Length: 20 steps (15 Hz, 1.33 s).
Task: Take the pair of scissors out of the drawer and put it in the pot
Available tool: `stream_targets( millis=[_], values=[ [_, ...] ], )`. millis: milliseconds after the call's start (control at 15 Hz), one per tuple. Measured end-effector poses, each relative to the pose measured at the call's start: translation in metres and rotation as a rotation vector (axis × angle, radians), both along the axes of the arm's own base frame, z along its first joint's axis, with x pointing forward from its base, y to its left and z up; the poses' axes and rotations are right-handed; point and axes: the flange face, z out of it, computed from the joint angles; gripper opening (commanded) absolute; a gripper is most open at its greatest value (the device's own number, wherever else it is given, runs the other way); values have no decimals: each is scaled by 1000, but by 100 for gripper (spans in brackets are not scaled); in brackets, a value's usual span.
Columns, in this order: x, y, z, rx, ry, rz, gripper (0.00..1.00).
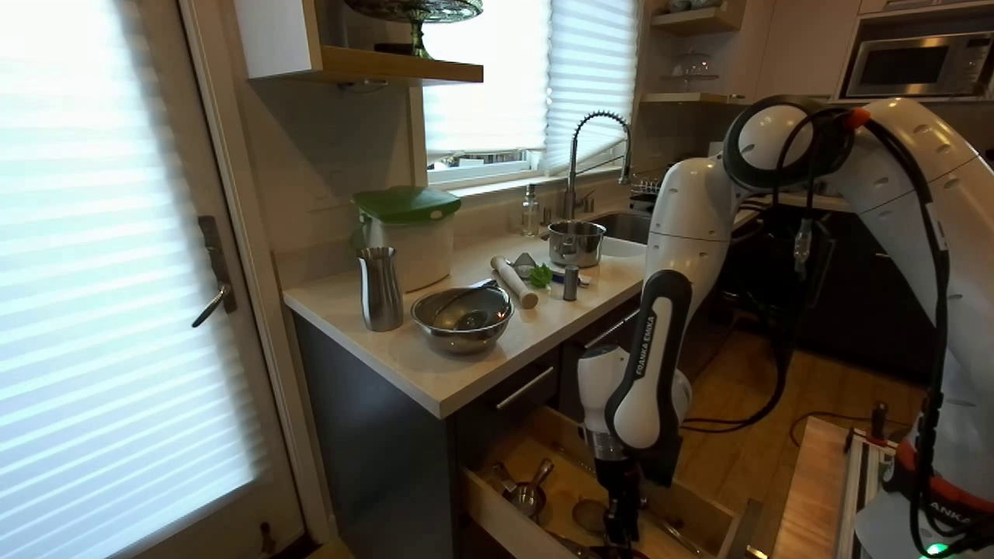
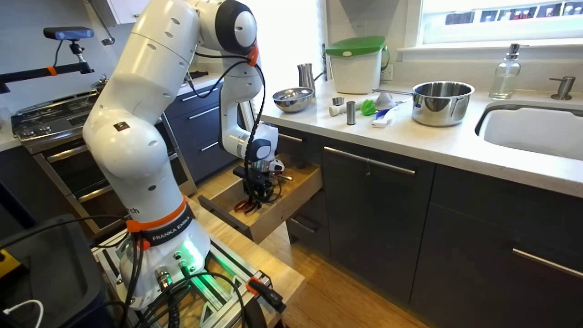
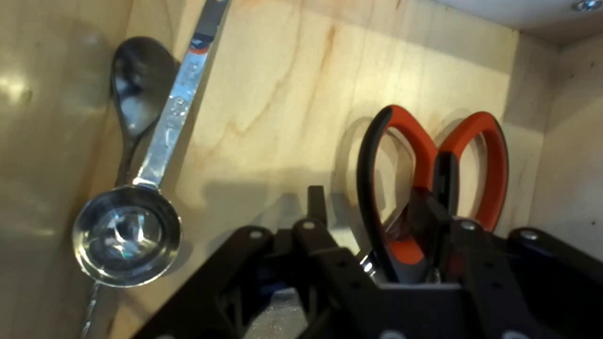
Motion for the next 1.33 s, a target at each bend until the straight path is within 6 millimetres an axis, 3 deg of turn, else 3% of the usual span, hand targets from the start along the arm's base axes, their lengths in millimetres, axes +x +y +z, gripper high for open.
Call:
stream_targets(
  millis=[200,267,467,533,1000,1333],
  values=[
    [2,8,-2,-16,14,31,36],
    [3,12,-2,-25,22,45,22],
    [7,23,-3,-60,46,72,2],
    [9,26,-3,-72,51,79,0],
    [10,39,-1,-126,72,97,2],
    [-7,53,31,-107,50,136,2]
  ],
)
